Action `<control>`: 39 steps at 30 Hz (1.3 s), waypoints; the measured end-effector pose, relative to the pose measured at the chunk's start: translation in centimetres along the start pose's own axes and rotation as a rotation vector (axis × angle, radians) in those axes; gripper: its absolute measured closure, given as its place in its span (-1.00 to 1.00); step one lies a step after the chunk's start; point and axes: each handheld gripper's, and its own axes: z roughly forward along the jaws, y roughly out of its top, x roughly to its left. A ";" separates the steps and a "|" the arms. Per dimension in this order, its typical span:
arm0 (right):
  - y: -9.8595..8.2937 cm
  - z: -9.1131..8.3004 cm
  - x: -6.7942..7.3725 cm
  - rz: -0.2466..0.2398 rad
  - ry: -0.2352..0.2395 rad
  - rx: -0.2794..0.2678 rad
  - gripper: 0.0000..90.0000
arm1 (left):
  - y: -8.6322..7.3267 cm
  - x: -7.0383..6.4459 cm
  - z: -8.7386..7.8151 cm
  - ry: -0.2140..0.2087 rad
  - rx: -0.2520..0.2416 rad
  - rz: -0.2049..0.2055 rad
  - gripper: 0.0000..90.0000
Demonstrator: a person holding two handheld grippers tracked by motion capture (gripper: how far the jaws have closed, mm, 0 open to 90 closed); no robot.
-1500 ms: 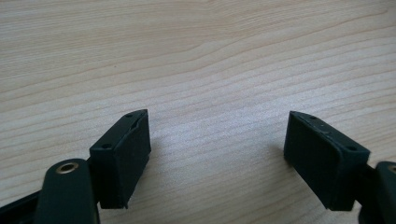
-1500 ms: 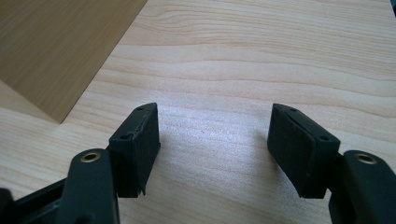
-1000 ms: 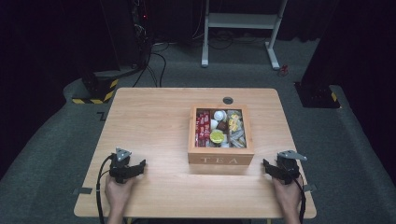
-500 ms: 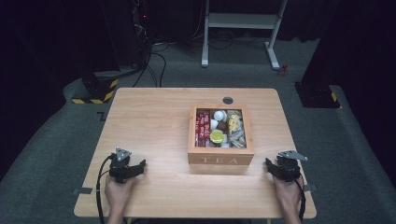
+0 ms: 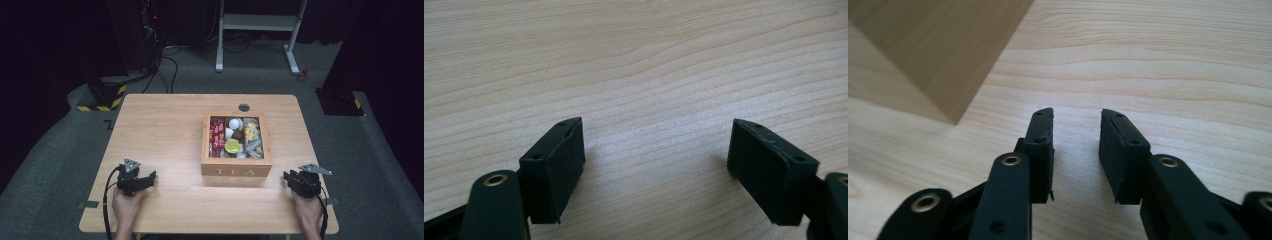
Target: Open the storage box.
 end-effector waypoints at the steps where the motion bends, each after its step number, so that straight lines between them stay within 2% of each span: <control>1: 0.0 0.0 0.0 0.000 0.000 0.000 0.51 | 0.0 0.0 0.0 0.000 0.000 0.000 -0.48; 13: 0.0 -0.6 2.1 -0.074 0.096 -0.009 0.82 | 0.0 0.0 0.0 0.000 0.000 -0.001 -0.48; 18: 0.0 -0.8 3.1 -0.080 0.142 -0.029 0.93 | 0.0 0.0 0.0 0.000 0.000 0.001 -0.48; 21: 0.0 -0.8 3.7 -0.102 0.166 -0.034 0.96 | 0.0 0.0 0.0 0.000 -0.002 -0.001 -0.48; 26: 0.0 -0.6 4.2 -0.105 0.178 -0.031 0.99 | 0.0 0.0 0.0 0.000 0.000 0.001 -0.48; 34: 0.1 -0.2 5.5 -0.145 0.202 -0.025 1.00 | 0.0 0.0 0.0 0.000 -0.002 -0.001 -0.48; 39: 0.3 0.2 6.4 -0.159 0.235 -0.019 1.00 | 0.0 0.0 0.0 0.000 0.000 0.000 -0.48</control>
